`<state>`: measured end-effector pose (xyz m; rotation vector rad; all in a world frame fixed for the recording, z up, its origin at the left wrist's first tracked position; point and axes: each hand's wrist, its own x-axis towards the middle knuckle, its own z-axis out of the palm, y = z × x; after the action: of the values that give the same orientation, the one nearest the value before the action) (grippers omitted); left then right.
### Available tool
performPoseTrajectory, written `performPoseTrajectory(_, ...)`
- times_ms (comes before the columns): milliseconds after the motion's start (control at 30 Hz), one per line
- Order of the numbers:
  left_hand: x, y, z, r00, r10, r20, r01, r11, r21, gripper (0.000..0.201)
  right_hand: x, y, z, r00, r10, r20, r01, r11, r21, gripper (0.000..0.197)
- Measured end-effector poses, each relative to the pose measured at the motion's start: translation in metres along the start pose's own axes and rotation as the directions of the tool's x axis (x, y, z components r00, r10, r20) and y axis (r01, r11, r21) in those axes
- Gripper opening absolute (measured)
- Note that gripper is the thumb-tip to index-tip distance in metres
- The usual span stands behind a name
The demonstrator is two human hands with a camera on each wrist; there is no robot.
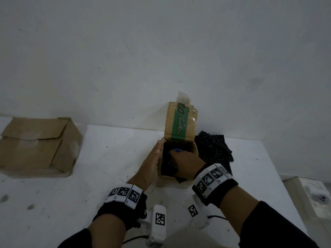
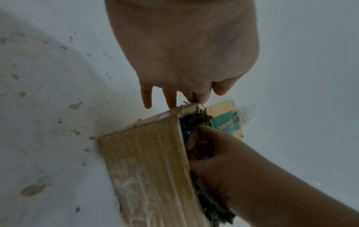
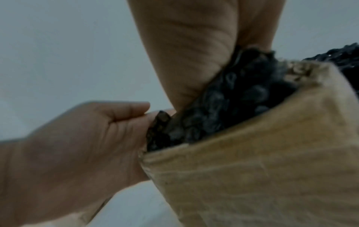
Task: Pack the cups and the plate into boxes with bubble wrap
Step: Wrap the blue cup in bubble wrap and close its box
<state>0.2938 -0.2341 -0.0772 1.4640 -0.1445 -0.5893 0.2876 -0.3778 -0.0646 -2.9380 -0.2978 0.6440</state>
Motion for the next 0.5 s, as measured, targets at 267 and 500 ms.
performPoseTrajectory(267, -0.002, 0.001, 0.002, 1.000, -0.016, -0.005, 0.016, 0.999, -0.039, 0.045, 0.018, -0.012, 0.011, 0.991, 0.129, -0.027, -0.131, 0.977, -0.170, 0.034)
performPoseTrajectory(500, 0.001, -0.001, 0.001, 1.000, 0.001, 0.002, -0.001, 0.999, -0.050, 0.044, 0.007, 0.010, -0.010, 0.997, 0.040, 0.072, -0.049, 0.991, 0.124, 0.022)
